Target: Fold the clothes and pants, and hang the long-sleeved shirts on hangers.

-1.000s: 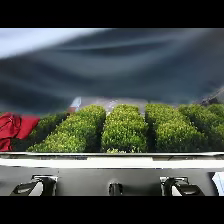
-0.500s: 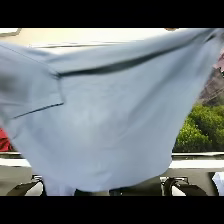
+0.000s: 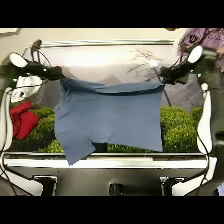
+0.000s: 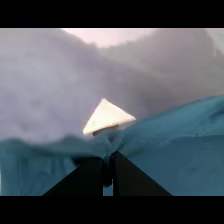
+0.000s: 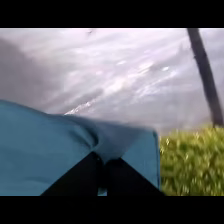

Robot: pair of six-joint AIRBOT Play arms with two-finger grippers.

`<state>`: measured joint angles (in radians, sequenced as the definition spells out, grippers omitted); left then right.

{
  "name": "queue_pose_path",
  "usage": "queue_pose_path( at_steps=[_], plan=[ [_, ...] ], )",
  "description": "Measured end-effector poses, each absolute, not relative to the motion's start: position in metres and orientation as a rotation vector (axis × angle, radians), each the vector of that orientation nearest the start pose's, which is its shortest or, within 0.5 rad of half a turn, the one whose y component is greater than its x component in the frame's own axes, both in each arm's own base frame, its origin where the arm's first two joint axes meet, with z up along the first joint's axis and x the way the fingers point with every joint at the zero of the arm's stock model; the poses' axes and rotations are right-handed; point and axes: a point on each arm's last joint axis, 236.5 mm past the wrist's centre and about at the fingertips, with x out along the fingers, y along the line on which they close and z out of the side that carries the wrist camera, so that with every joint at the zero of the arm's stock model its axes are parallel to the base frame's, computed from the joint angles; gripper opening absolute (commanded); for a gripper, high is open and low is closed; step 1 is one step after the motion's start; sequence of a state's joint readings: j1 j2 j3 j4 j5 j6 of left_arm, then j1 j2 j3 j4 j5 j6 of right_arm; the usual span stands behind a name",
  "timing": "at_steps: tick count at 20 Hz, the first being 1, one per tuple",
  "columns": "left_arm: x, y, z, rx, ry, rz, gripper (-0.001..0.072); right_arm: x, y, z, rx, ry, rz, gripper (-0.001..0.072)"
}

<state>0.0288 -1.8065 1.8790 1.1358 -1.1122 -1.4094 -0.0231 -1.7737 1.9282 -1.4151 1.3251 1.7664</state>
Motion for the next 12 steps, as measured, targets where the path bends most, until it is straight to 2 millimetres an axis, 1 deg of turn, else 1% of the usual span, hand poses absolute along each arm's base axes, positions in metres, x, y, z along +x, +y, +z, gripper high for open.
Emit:
queue_pose_path(
  at_steps=[1, 2, 3, 5, 7, 9, 12],
  plan=[
    [0.578, -0.073, 0.045, -0.237, 0.977, -0.307, 0.0023, 0.538, 0.021, 0.039, 0.305, 1.173, -0.034, 0.0030],
    [0.587, -0.073, 0.038, -0.228, 0.958, -0.307, 0.0023, 0.544, 0.019, 0.028, 0.303, 1.170, -0.041, 0.0030],
    [0.592, -0.074, 0.034, -0.218, 0.944, -0.309, 0.0022, 0.550, 0.018, 0.021, 0.305, 1.165, -0.048, 0.0030],
    [0.600, -0.073, 0.029, -0.192, 0.923, -0.316, 0.0023, 0.555, 0.016, 0.013, 0.304, 1.159, -0.056, 0.0030],
    [0.603, -0.073, 0.028, -0.175, 0.913, -0.322, 0.0023, 0.554, 0.014, 0.010, 0.304, 1.168, -0.066, 0.0030],
    [0.605, -0.072, 0.030, -0.165, 0.901, -0.324, 0.0023, 0.549, 0.013, 0.010, 0.296, 1.183, -0.072, 0.0030],
    [0.610, -0.066, 0.043, -0.158, 0.863, -0.316, 0.0023, 0.550, 0.005, 0.021, 0.279, 1.156, -0.098, 0.0030]
  ],
)
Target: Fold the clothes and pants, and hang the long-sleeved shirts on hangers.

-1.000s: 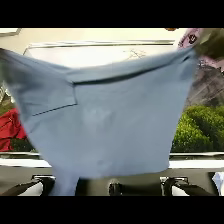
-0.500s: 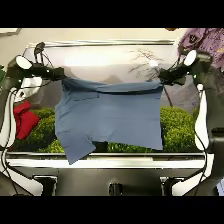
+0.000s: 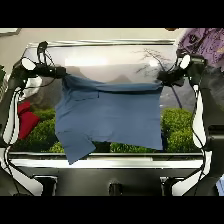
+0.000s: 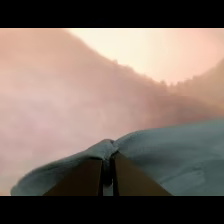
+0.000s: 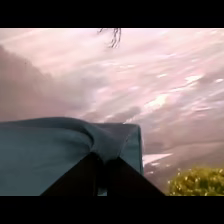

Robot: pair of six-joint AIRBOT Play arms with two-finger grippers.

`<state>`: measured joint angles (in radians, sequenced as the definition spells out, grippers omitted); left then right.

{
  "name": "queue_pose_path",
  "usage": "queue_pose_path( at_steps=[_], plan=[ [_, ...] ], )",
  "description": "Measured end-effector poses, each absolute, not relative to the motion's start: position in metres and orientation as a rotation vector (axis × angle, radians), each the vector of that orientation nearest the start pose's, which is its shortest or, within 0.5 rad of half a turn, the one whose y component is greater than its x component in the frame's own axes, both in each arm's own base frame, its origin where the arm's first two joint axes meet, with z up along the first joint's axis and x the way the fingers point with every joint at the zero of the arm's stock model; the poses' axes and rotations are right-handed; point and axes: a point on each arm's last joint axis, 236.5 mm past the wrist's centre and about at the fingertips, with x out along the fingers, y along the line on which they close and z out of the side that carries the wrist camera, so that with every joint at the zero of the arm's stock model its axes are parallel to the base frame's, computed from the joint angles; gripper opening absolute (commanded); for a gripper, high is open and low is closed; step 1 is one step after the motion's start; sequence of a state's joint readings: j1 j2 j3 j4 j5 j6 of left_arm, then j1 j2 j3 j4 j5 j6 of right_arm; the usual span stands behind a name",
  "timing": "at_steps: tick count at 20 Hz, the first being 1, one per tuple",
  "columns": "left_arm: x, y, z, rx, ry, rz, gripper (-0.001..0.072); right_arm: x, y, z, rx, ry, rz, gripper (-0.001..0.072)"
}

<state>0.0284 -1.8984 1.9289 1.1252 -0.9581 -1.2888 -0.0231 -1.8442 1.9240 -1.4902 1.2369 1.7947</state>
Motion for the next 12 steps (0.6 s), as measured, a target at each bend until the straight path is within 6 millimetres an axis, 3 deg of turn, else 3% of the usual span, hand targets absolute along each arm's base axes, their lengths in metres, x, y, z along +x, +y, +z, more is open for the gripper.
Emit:
queue_pose_path(
  at_steps=[6, 12],
  plan=[
    [0.620, -0.060, 0.068, -0.146, 0.795, -0.307, 0.0024, 0.553, -0.001, 0.041, 0.283, 1.098, -0.126, 0.0031],
    [0.576, -0.064, 0.040, -0.140, 1.015, -0.368, 0.0024, 0.516, 0.001, 0.025, 0.262, 1.270, -0.132, 0.0031]
  ],
)
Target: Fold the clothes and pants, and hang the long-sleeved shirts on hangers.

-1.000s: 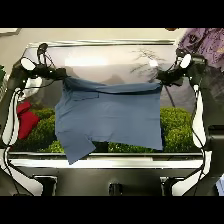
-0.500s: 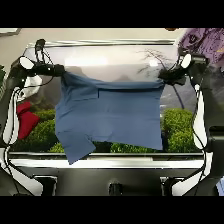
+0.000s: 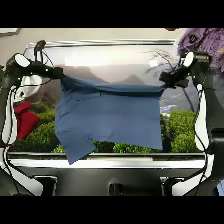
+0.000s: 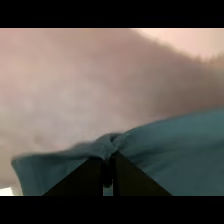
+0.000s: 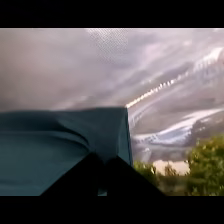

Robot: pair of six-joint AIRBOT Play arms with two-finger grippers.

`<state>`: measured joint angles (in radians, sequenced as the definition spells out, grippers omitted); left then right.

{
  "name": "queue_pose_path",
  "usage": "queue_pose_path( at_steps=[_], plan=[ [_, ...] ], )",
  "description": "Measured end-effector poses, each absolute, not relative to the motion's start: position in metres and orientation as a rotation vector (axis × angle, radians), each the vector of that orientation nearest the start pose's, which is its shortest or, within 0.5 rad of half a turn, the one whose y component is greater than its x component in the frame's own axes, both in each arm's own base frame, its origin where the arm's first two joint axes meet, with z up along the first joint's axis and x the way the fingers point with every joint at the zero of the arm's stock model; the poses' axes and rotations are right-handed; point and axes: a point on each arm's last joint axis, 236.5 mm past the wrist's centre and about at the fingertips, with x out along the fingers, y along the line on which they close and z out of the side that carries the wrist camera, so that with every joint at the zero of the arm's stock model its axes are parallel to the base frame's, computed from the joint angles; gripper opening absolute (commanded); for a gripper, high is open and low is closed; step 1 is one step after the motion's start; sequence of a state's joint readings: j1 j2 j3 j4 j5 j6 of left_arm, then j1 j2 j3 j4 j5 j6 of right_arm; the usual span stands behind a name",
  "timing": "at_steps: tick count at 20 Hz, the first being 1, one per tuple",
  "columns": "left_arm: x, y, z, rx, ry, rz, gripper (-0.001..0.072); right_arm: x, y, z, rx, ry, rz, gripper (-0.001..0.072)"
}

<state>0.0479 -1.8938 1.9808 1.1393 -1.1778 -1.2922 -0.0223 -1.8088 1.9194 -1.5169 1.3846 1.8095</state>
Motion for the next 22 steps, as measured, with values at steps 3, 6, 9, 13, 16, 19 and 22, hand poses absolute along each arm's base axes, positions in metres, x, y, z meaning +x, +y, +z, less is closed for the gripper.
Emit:
queue_pose_path(
  at_steps=[3, 6, 9, 13, 16, 19, 22],
  plan=[
    [0.550, -0.060, 0.018, -0.134, 1.160, -0.371, 0.0024, 0.498, 0.003, 0.008, 0.244, 1.374, -0.123, 0.0031],
    [0.528, -0.057, -0.002, -0.136, 1.282, -0.371, 0.0024, 0.478, 0.004, -0.010, 0.224, 1.489, -0.120, 0.0031],
    [0.513, -0.055, -0.015, -0.134, 1.365, -0.375, 0.0024, 0.469, 0.004, -0.019, 0.209, 1.548, -0.112, 0.0031],
    [0.503, -0.049, -0.026, -0.117, 1.429, -0.360, 0.0024, 0.459, 0.004, -0.036, 0.198, 1.622, -0.108, 0.0032],
    [0.500, -0.047, -0.034, -0.111, 1.454, -0.355, 0.0024, 0.449, 0.007, -0.050, 0.203, 1.691, -0.101, 0.0032],
    [0.497, -0.049, -0.045, -0.107, 1.482, -0.357, 0.0024, 0.439, 0.013, -0.060, 0.218, 1.753, -0.085, 0.0090],
    [0.496, -0.053, -0.055, -0.103, 1.503, -0.364, 0.0191, 0.430, 0.016, -0.069, 0.227, 1.815, -0.076, 0.0302]
  ],
)
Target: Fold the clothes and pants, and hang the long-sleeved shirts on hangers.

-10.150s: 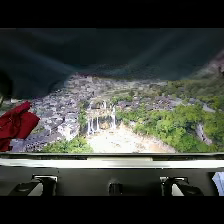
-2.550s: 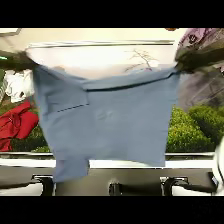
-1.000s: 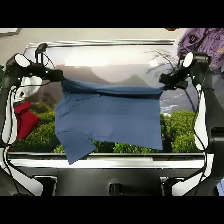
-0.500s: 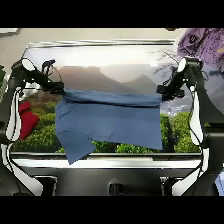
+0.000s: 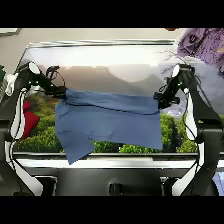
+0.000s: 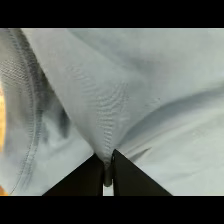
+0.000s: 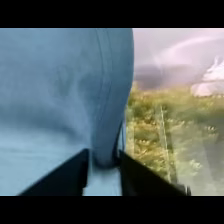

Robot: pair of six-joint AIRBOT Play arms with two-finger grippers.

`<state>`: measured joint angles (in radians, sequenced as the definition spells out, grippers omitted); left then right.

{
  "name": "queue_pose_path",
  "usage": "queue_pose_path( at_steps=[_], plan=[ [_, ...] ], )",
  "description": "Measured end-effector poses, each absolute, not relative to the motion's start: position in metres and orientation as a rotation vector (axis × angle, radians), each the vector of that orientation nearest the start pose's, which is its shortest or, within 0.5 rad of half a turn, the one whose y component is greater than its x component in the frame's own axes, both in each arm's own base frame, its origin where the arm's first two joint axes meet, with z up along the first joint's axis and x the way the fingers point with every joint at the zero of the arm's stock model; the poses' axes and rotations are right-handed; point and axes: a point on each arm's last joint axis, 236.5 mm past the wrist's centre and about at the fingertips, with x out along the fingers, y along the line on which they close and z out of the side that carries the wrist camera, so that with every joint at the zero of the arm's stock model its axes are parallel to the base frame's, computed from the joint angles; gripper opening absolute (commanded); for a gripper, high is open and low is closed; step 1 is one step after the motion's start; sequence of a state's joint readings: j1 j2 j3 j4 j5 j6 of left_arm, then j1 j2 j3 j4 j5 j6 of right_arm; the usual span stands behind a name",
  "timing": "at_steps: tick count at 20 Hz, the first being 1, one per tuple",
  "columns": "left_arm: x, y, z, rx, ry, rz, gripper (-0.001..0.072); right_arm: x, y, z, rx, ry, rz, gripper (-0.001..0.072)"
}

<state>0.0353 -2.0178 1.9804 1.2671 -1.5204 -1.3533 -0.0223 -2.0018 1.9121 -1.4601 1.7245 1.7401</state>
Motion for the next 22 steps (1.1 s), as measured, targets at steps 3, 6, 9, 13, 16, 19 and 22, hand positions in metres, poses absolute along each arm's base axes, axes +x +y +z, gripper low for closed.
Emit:
queue_pose_path(
  at_steps=[3, 6, 9, 13, 16, 19, 22],
  plan=[
    [0.503, -0.054, -0.054, -0.117, 1.481, -0.343, 0.0717, 0.422, 0.017, -0.072, 0.223, 1.855, -0.072, 0.0539],
    [0.512, -0.044, -0.030, -0.138, 1.424, -0.309, 0.0717, 0.422, 0.008, -0.056, 0.195, 1.829, -0.056, 0.0546],
    [0.498, -0.014, -0.003, -0.188, 1.412, -0.253, 0.0717, 0.422, -0.013, -0.023, 0.230, 1.735, -0.036, 0.0546],
    [0.427, 0.036, 0.010, -0.340, 1.448, -0.132, 0.0717, 0.385, -0.042, -0.003, 0.422, 1.634, 0.012, 0.0545],
    [0.350, 0.037, 0.002, -0.498, 1.454, -0.071, 0.0717, 0.350, -0.044, -0.001, 0.583, 1.543, 0.043, 0.0545],
    [0.281, 0.011, -0.016, -0.629, 1.433, -0.045, 0.0717, 0.332, -0.038, -0.003, 0.657, 1.470, 0.050, 0.0545],
    [0.238, -0.018, -0.041, -0.737, 1.409, -0.036, 0.0716, 0.329, -0.032, -0.001, 0.703, 1.421, 0.063, 0.0544]
  ],
)
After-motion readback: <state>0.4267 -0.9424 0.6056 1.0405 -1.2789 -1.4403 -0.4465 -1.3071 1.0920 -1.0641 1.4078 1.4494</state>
